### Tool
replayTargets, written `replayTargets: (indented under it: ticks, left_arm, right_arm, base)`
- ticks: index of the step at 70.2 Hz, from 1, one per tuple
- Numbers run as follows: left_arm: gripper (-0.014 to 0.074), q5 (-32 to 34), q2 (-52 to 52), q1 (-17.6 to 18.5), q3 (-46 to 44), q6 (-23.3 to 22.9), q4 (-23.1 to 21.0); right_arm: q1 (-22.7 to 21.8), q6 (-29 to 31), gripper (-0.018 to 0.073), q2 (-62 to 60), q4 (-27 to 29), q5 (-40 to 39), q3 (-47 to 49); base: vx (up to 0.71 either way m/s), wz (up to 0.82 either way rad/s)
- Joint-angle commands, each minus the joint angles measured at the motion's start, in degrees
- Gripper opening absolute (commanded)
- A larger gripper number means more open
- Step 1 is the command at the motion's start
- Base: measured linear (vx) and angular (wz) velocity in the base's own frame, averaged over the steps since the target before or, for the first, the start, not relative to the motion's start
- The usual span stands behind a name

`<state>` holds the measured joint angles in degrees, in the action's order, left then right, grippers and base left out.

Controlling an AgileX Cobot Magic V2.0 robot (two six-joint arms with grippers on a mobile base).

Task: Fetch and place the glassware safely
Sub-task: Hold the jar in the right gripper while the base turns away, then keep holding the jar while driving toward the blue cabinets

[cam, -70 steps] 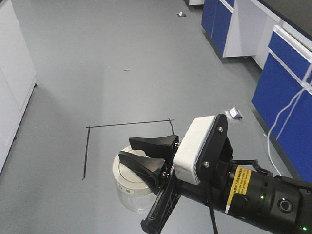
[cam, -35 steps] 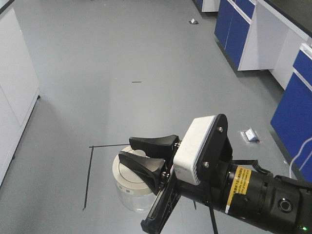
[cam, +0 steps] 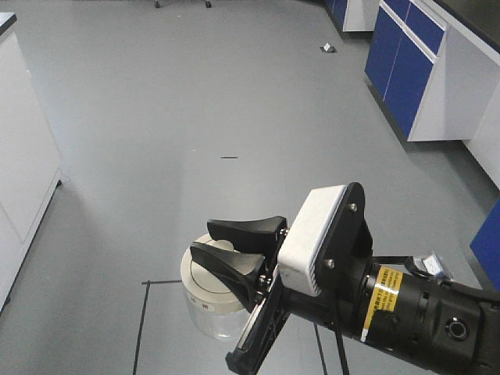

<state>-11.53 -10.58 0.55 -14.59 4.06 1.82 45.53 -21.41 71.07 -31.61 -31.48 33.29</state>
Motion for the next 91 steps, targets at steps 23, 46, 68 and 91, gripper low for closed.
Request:
replayTargets:
  ticks: [23, 46, 68, 91]
  left_arm:
    - [-0.0007, 3.9, -0.6, 0.3, -1.5, -0.4, -0.4]
    - [-0.0007, 3.9, -0.6, 0.3, -1.5, -0.4, -0.4]
    - [-0.0007, 3.9, -0.6, 0.3, -1.5, -0.4, -0.4]
    - [-0.0007, 3.9, -0.6, 0.3, -1.5, -0.4, -0.4]
  right_arm:
    - [-0.1, -0.1, 0.0, -1.7, 1.1, -5.0, 2.2]
    - [0.0, -0.1, -0.0001, -1.7, 1.1, -5.0, 2.2]
    - [0.0, -0.1, -0.0001, -1.7, 1.1, -5.0, 2.2]
    - [0.0, -0.1, -0.0001, -1.7, 1.1, -5.0, 2.2]
  base:
    - [0.45, -0.01]
    - [0.44, 0.0]
    - [0.43, 0.09]
    - [0.43, 0.08]
